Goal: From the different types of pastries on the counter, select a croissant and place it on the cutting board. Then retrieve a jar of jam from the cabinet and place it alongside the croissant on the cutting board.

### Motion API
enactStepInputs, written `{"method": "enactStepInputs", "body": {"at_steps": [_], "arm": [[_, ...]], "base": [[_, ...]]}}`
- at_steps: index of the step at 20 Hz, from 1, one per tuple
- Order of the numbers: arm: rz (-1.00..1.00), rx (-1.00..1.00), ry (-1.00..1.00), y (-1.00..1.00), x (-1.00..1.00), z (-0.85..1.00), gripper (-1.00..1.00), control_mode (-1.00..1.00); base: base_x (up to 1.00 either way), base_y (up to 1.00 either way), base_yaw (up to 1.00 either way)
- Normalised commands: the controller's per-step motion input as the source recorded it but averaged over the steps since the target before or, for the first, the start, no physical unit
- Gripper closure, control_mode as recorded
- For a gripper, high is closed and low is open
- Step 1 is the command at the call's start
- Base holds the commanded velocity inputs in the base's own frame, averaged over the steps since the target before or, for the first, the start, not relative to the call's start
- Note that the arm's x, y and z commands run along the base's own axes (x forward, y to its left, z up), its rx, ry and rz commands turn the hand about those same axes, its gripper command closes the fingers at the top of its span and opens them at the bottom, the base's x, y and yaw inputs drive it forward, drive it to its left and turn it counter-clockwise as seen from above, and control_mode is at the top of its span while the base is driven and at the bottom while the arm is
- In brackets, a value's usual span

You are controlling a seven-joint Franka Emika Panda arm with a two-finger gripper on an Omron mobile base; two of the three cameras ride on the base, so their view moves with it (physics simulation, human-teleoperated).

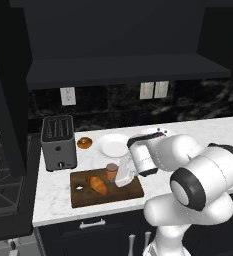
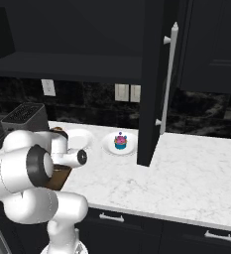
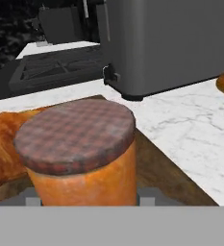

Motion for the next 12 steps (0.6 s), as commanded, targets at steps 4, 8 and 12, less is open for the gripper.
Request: {"method": "enactStepInputs", "body": {"at_steps": [4, 8, 12], "arm": [[0.0, 0.0, 0.03, 0.0, 0.0, -0.89, 1.0, -1.0], [0.0, -0.01, 0.14, 0.11, 0.01, -0.67, -1.0, -1.0], [0.03, 0.0, 0.13, -0.02, -0.16, -0.65, -1.0, -1.0]], "base": [[0.0, 0.0, 0.0], [0.0, 0.0, 0.0], [0.0, 0.0, 0.0]]}}
